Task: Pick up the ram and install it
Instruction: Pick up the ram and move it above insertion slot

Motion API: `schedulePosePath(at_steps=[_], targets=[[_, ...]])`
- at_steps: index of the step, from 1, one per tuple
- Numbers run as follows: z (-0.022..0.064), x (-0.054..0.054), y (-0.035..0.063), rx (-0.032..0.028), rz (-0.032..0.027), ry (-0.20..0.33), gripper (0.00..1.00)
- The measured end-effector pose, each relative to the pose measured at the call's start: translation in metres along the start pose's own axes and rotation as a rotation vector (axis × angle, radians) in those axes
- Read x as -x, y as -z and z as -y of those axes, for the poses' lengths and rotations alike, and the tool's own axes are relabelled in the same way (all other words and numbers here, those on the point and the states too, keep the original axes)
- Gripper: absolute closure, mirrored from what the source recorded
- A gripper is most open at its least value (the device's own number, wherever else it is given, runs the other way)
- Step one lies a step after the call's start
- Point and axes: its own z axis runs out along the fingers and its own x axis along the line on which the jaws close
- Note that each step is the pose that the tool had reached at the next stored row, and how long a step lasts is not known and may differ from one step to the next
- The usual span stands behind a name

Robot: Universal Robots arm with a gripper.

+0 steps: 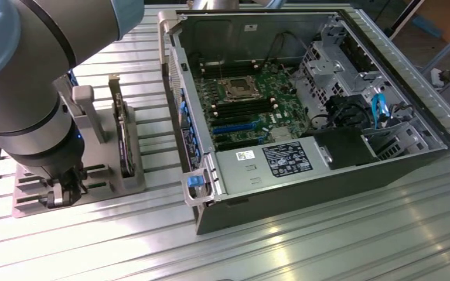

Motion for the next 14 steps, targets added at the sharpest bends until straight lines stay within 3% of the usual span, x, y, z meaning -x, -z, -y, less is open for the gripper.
schedulePosePath(at_steps=[11,13,14], targets=[[-0.0001,0.0000,-0.0002,0.0000,0.0000,0.000,0.68],[0.0000,0.0000,-0.0003,0.0000,0.0000,0.000,0.70],[0.0000,0.0000,-0.0003,0.0000,0.0000,0.000,0.77]])
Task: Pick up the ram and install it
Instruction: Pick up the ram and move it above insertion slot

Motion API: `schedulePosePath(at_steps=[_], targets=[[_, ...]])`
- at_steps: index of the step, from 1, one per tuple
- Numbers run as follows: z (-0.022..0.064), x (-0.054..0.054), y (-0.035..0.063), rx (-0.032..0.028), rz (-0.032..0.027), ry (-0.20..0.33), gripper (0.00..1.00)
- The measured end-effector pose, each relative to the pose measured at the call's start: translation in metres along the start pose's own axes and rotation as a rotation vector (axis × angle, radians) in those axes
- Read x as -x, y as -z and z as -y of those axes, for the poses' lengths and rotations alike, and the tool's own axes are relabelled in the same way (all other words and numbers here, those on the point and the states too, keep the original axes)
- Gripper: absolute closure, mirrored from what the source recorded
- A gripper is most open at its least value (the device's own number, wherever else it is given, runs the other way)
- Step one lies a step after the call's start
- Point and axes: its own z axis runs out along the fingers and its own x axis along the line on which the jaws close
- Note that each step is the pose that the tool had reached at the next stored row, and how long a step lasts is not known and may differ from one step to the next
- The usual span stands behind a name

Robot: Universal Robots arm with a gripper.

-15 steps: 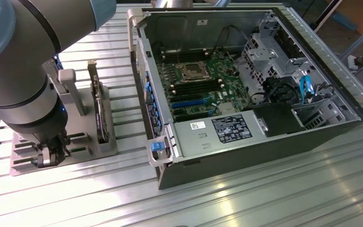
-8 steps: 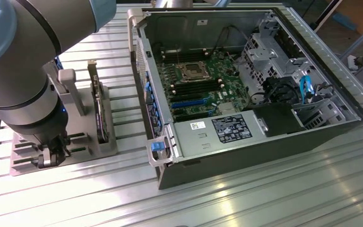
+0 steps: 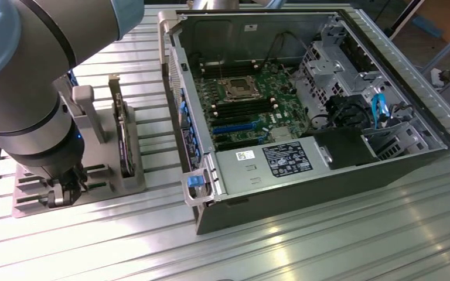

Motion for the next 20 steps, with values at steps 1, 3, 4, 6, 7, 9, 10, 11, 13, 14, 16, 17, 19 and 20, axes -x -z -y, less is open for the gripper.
schedulePosePath(at_steps=[1,3,4,6,7,9,10,11,13,14,16,17,19,20], targets=[[0.0000,0.0000,0.0000,0.0000,0.0000,0.000,0.77],[0.0000,0.0000,-0.0001,0.0001,0.0000,0.000,0.77],[0.0000,0.0000,-0.0009,-0.0003,0.0003,0.000,0.77],[0.0000,-0.0001,-0.0017,0.0000,0.0001,0.000,0.77],[0.0000,-0.0001,-0.0017,0.0000,0.0000,0.000,0.77],[0.0000,-0.0001,-0.0016,0.0000,0.0000,0.000,0.77],[0.0000,-0.0001,-0.0016,0.0001,0.0000,0.000,0.77],[0.0000,0.0000,-0.0016,0.0000,0.0000,0.000,0.77],[-0.0001,-0.0001,-0.0020,0.0002,-0.0002,0.000,0.77],[-0.0001,-0.0001,-0.0024,0.0001,-0.0001,0.000,0.77],[-0.0002,-0.0001,-0.0027,0.0000,-0.0002,0.000,0.77],[-0.0001,-0.0001,-0.0027,0.0001,-0.0002,0.000,0.77],[-0.0001,-0.0001,-0.0028,-0.0001,-0.0001,0.000,0.77],[-0.0001,-0.0001,-0.0028,-0.0002,0.0001,0.000,0.77]])
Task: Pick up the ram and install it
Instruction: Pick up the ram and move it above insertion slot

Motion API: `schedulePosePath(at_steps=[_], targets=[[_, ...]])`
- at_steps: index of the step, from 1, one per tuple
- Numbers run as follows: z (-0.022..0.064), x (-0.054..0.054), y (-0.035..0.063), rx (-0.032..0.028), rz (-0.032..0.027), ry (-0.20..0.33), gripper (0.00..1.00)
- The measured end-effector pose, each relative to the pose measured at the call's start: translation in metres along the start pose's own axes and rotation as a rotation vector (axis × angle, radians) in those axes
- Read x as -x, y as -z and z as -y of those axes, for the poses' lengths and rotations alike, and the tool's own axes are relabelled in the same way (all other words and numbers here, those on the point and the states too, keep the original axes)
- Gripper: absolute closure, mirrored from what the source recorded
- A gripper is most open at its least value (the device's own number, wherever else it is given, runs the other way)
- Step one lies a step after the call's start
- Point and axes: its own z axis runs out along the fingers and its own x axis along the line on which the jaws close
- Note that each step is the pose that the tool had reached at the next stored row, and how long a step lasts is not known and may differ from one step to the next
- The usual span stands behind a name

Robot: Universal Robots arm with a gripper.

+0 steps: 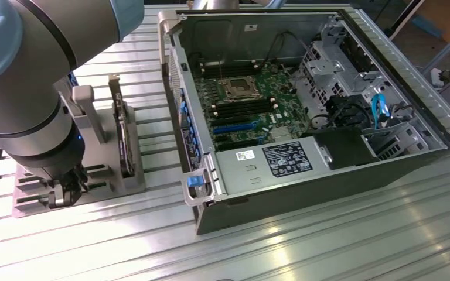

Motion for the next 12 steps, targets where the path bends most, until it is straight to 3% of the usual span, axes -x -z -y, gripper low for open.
schedulePosePath(at_steps=[12], targets=[[0.0000,0.0000,0.0009,0.0002,-0.0004,0.000,0.78]])
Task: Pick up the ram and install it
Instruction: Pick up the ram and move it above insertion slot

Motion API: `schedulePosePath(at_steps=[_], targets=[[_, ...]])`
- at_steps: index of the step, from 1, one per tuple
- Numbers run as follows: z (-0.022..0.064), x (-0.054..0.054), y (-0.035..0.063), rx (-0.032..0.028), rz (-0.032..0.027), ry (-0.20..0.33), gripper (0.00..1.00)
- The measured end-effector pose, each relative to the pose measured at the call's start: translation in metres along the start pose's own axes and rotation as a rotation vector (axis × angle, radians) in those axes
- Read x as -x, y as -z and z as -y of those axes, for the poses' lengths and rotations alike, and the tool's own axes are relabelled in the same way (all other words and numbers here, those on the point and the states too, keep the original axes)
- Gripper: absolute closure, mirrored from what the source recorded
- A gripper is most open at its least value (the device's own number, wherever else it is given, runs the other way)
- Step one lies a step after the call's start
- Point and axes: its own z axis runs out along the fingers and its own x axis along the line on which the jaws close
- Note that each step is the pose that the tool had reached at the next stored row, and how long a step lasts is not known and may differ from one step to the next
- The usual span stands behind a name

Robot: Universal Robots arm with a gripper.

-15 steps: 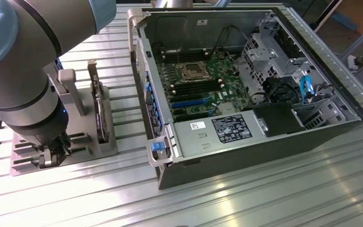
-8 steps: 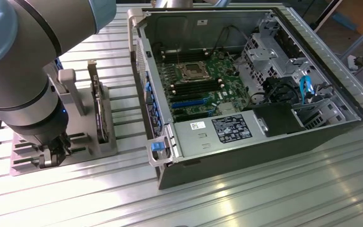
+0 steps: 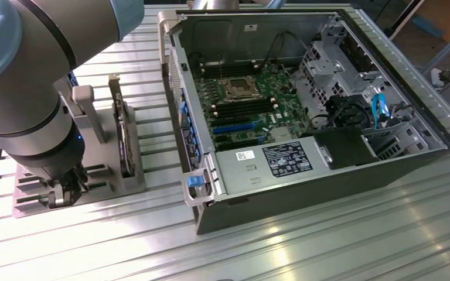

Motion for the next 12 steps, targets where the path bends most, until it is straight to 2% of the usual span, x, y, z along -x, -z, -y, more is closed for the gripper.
schedulePosePath(at_steps=[1,3,12], targets=[[0.0000,0.0000,0.0000,0.0000,0.0000,0.000,0.85],[0.0000,0.0000,0.0000,0.0000,0.0001,0.000,0.88],[0.0000,0.0000,0.0001,-0.0001,0.0002,0.000,0.88]])
